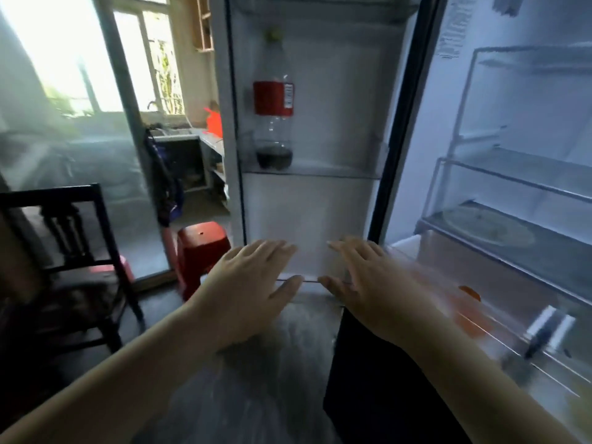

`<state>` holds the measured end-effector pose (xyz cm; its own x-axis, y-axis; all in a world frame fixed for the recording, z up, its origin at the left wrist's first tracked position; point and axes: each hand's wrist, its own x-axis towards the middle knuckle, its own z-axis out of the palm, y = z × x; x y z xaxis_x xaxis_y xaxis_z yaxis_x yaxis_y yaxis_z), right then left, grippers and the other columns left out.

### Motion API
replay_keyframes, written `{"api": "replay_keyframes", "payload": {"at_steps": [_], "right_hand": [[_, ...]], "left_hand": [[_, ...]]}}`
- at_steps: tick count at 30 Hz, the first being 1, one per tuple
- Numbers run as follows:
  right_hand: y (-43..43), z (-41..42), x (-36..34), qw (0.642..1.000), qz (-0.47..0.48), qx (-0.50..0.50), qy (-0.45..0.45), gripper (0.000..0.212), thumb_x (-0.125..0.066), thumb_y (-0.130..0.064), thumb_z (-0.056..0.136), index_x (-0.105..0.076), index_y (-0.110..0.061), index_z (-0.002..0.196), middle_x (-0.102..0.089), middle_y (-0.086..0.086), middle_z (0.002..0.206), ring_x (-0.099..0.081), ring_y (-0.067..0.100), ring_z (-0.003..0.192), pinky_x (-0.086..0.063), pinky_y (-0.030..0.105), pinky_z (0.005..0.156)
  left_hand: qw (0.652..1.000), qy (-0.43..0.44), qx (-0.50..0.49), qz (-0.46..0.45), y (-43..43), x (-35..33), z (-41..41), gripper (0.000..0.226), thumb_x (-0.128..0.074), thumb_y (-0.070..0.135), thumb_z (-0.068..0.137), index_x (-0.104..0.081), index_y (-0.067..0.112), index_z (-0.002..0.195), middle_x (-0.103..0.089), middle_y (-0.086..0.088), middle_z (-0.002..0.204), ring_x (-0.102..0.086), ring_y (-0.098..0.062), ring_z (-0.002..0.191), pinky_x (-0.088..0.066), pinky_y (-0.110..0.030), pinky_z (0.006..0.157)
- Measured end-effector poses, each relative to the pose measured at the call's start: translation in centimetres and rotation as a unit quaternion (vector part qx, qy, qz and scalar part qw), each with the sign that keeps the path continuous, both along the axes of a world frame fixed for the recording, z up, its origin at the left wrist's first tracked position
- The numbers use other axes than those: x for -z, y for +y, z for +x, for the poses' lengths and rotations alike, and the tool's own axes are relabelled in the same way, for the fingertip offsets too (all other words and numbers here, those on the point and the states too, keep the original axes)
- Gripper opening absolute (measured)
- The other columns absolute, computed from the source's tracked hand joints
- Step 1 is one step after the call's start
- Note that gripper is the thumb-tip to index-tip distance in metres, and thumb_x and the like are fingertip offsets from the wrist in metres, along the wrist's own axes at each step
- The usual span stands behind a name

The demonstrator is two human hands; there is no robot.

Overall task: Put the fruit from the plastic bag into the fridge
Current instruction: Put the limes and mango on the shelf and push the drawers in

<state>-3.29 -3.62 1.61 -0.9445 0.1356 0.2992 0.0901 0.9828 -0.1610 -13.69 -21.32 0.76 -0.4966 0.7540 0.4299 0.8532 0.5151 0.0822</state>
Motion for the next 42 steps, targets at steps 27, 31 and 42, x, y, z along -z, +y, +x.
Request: {"api": "replay_keyframes", "payload": {"at_steps": [27,31,42], "right_hand": [[-45.7,-33.5,12.8,0.864,-0.048,-0.496,-0.074,0.057,-0.058,-0.037,0.09,-0.043,-0.012,0.139,-0.047,0.003,0.14,-0.042,0.02,0.128,-0.036,0.027,0.102],[-48.1,-36.7,14.2,0.842,-0.047,-0.529,-0.093,0.061,-0.042,-0.05,0.089,-0.046,-0.009,0.135,-0.051,0.006,0.135,-0.048,0.025,0.124,-0.041,0.033,0.099],[-49.4,-50.0,16.0,0.778,-0.024,-0.617,-0.116,0.066,-0.039,-0.054,0.086,-0.047,-0.01,0.135,-0.052,0.004,0.134,-0.047,0.023,0.126,-0.035,0.027,0.102]], "left_hand": [[0.866,-0.077,-0.492,0.039,-47.0,13.1,-12.6,0.05,-0.039,0.042,0.088,-0.055,0.016,0.127,-0.056,0.001,0.129,-0.051,-0.017,0.12,-0.044,-0.037,0.096],[0.839,-0.084,-0.536,0.036,-48.2,14.7,-13.9,0.048,-0.039,0.04,0.089,-0.056,0.015,0.125,-0.057,0.001,0.127,-0.052,-0.015,0.118,-0.043,-0.035,0.096],[0.741,-0.119,-0.657,0.069,-47.7,18.7,-22.5,0.048,-0.035,0.042,0.091,-0.054,0.016,0.126,-0.057,0.002,0.124,-0.052,-0.015,0.117,-0.045,-0.035,0.097]]}}
